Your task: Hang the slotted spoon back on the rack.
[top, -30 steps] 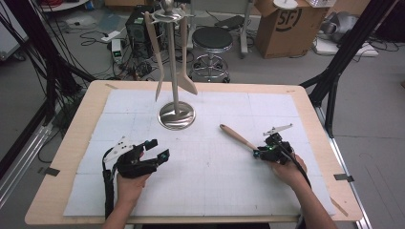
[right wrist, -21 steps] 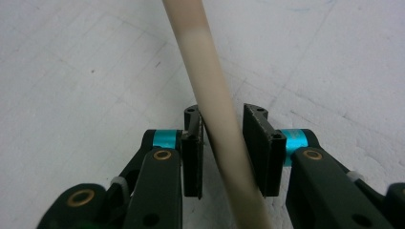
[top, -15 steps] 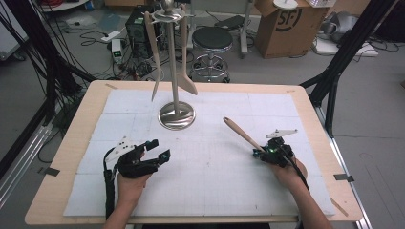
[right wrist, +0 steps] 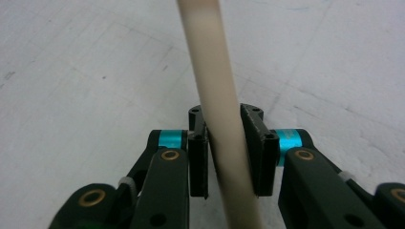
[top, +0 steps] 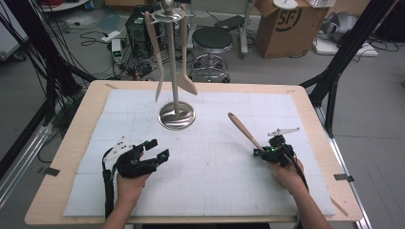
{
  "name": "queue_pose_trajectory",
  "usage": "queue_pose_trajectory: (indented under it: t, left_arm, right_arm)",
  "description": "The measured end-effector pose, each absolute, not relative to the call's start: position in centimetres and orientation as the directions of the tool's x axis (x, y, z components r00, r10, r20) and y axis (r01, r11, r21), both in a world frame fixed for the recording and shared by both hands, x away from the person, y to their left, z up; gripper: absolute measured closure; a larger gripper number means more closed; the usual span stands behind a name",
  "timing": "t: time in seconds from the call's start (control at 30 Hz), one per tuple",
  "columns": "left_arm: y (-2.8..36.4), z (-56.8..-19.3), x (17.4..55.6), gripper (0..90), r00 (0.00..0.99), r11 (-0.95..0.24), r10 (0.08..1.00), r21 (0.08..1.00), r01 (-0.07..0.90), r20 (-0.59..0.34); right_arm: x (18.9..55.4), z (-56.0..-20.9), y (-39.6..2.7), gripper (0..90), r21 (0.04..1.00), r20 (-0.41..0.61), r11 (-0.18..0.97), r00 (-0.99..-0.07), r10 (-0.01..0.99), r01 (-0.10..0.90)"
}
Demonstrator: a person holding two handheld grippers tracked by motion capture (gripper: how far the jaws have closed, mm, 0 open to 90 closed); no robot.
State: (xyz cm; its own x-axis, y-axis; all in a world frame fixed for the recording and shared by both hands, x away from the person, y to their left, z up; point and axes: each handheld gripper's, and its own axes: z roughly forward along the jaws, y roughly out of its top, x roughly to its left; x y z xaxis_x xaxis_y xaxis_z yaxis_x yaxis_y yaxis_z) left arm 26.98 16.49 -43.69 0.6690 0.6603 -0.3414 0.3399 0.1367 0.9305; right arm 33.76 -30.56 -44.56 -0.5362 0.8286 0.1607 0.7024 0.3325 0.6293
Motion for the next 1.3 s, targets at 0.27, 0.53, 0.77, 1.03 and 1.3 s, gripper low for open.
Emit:
queue_pose_trajectory:
  t: [0.27, 0.53, 0.77, 1.03, 1.3]
  left_arm:
    - [16.6, -43.6, 26.9, 29.0, 0.671, 0.141, 0.658, 0.931, 0.335, -0.341]
    - [16.6, -43.6, 26.9, 29.1, 0.671, 0.14, 0.659, 0.932, 0.334, -0.339]
    - [16.9, -43.5, 27.0, 29.2, 0.664, 0.152, 0.663, 0.931, 0.332, -0.345]
    - [17.3, -43.5, 27.0, 29.2, 0.657, 0.162, 0.669, 0.93, 0.329, -0.349]
    - [17.6, -43.5, 27.0, 29.3, 0.652, 0.17, 0.671, 0.93, 0.326, -0.352]
  right_arm:
    - [33.8, -44.6, -29.9, 77.5, 0.623, 0.156, 0.34, -0.538, 0.828, 0.704]
    - [33.7, -43.2, -28.3, 78.1, 0.677, 0.173, 0.312, -0.556, 0.813, 0.667]
    - [34.2, -41.7, -24.8, 78.1, 0.726, 0.171, 0.326, -0.618, 0.768, 0.606]
    - [35.0, -38.0, -21.6, 78.1, 0.793, 0.171, 0.298, -0.664, 0.728, 0.531]
    - [35.4, -34.4, -19.5, 78.0, 0.859, 0.19, 0.231, -0.704, 0.684, 0.456]
